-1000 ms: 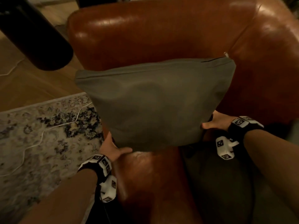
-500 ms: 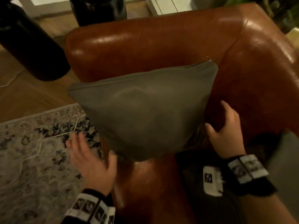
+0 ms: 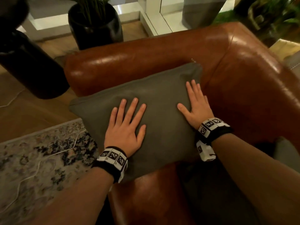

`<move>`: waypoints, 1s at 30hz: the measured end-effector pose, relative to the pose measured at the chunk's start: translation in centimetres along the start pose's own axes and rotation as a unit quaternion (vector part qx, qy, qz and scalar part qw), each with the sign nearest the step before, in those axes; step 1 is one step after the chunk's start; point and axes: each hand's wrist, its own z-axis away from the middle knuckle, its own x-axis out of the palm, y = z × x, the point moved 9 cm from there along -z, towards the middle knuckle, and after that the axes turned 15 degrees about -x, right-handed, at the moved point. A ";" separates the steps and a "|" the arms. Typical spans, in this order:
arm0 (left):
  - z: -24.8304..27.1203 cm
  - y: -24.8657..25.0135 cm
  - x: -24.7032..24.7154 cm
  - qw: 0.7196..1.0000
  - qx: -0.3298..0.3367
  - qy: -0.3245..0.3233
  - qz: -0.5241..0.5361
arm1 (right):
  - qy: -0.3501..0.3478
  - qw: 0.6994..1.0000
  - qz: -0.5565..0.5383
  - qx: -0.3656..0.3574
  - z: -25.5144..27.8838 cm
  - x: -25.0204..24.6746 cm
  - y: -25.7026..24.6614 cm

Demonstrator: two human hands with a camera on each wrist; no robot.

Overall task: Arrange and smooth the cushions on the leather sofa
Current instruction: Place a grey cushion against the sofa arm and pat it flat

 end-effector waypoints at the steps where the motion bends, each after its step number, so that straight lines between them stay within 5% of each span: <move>1: -0.2 0.1 0.1 1.000 -0.006 -0.003 0.001 | -0.020 1.000 -0.023 0.009 -0.4 0.3 0.5; 5: -0.9 0.2 -0.5 1.000 -0.007 -0.025 -0.007 | -0.064 0.998 0.005 0.017 -1.2 -0.4 0.3; 11: -1.1 2.6 -2.3 0.997 -0.068 -0.038 0.023 | 0.073 0.989 0.119 -0.049 0.6 -2.6 -7.5; 17: -2.1 1.7 -0.6 0.998 -0.036 -0.043 -0.018 | 0.000 0.952 0.180 -0.247 -2.3 0.3 -14.1; 23: -2.7 -4.7 -1.9 0.996 -0.085 -0.030 -0.019 | 0.019 0.990 0.129 -0.057 -3.4 -2.2 -4.5; 30: -2.9 -8.7 -2.4 0.991 -0.133 -0.027 0.018 | -0.013 0.995 0.094 -0.011 -4.0 -1.9 -1.5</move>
